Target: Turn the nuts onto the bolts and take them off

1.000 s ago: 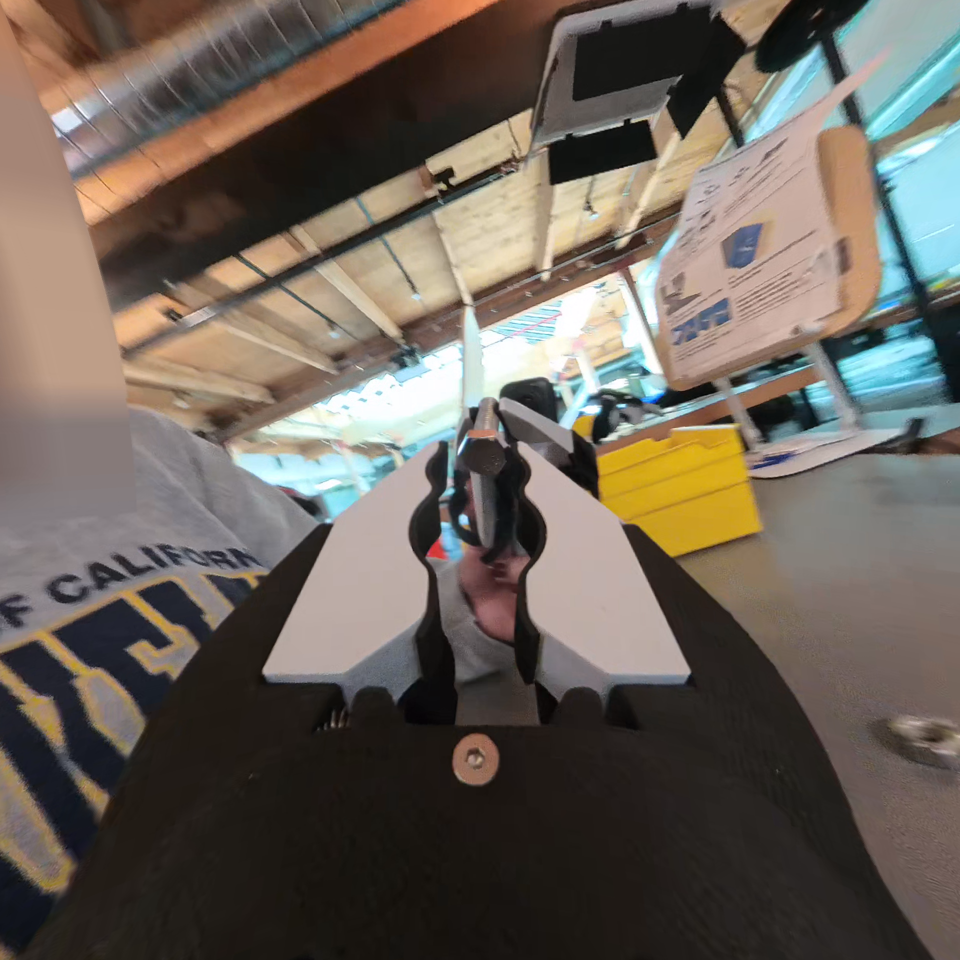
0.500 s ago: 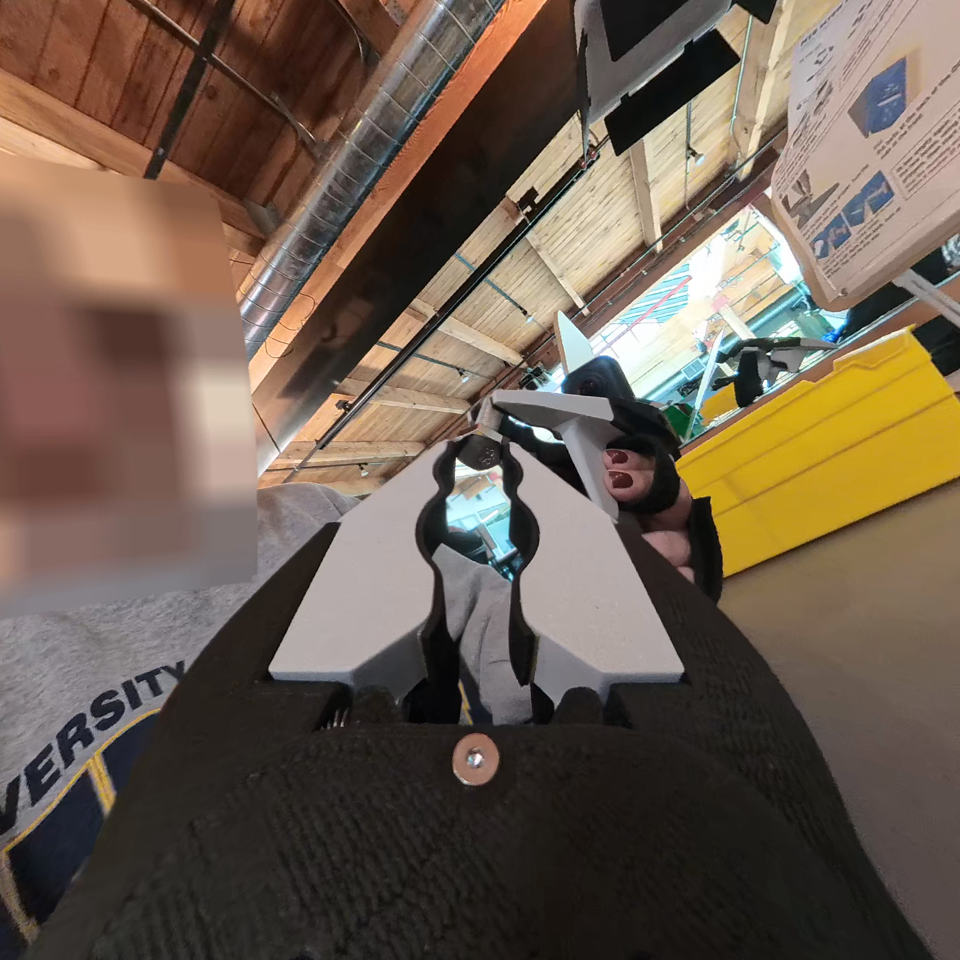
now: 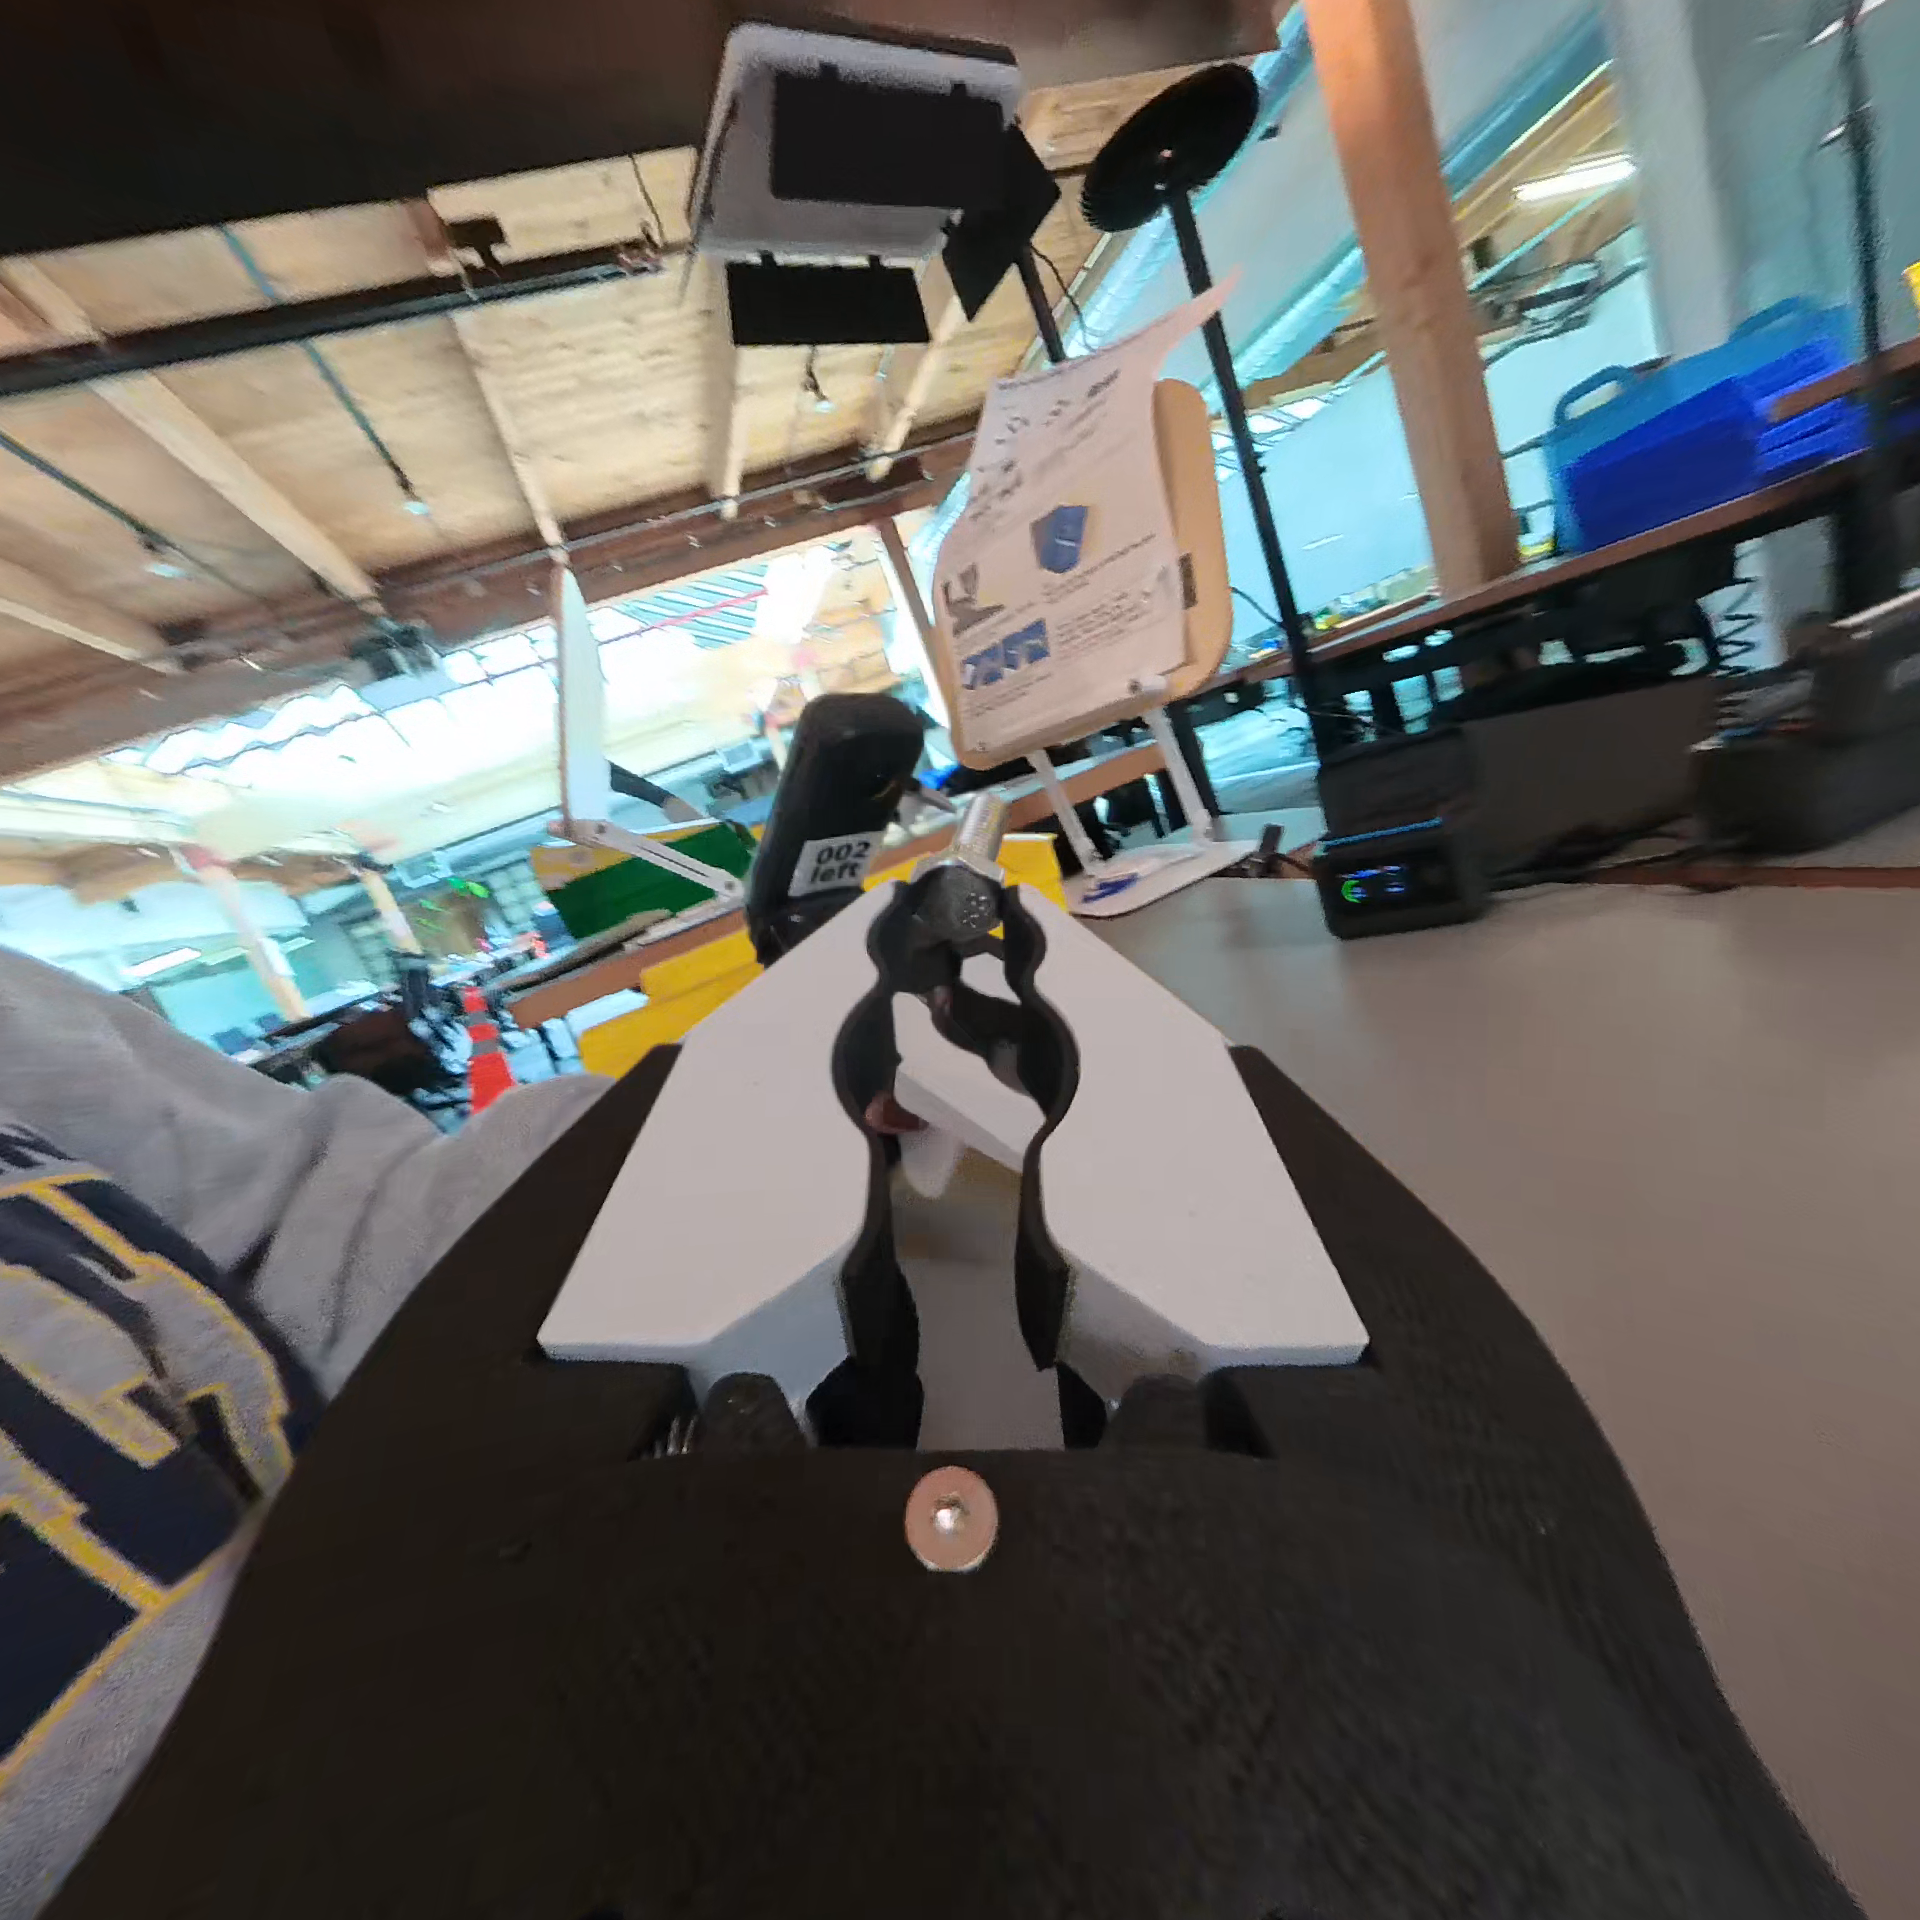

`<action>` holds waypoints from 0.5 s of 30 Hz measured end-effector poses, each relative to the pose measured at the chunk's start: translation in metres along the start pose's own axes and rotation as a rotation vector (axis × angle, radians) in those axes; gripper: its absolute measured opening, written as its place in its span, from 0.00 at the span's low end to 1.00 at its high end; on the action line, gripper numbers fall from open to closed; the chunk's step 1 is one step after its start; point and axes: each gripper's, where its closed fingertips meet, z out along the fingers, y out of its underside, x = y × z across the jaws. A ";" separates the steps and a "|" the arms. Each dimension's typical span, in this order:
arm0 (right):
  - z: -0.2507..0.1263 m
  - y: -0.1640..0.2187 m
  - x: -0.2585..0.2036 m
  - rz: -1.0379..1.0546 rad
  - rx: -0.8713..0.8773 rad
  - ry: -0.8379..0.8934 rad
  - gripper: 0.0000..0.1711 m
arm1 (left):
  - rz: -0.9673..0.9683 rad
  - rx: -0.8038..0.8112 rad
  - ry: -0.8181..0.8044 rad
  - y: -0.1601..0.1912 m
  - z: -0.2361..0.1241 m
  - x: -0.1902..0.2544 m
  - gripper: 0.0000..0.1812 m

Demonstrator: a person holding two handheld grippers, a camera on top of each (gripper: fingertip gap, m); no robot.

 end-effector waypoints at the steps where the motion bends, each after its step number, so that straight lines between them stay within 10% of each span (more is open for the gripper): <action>1: -0.001 0.002 0.003 -0.025 -0.019 0.019 0.09 | 0.017 -0.052 -0.021 0.006 0.005 -0.005 0.19; 15: 0.001 0.021 0.015 -0.124 -0.156 0.091 0.09 | 0.078 -0.130 -0.067 0.014 0.025 -0.023 0.09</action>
